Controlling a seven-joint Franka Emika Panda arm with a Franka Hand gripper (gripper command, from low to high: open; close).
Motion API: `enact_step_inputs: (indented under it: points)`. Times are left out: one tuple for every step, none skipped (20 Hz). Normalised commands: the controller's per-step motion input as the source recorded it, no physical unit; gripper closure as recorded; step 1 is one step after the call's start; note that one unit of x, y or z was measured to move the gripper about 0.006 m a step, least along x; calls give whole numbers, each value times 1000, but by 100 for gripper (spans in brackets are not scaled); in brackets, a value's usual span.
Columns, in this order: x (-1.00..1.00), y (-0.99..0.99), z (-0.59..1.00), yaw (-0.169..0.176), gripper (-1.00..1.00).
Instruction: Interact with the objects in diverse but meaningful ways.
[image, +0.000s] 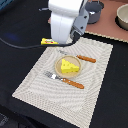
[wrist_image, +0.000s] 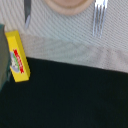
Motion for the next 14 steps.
enact_step_inputs:
  points:
    - [-503,303,0,69,-100]
    - [-426,483,0,122,-100]
    - [-443,569,0,121,-100]
    - [-626,423,-86,123,-100]
    - [-600,471,-111,103,-100]
    - [-531,534,-80,111,-100]
    - [-657,451,-149,131,-100]
    - [-657,406,-320,123,-100]
    - [-409,406,-163,87,-100]
    - [-71,254,0,49,-100]
    - [-6,37,0,0,-100]
    - [0,0,0,0,-100]
    - [0,0,0,0,-100]
    - [0,0,0,0,-100]
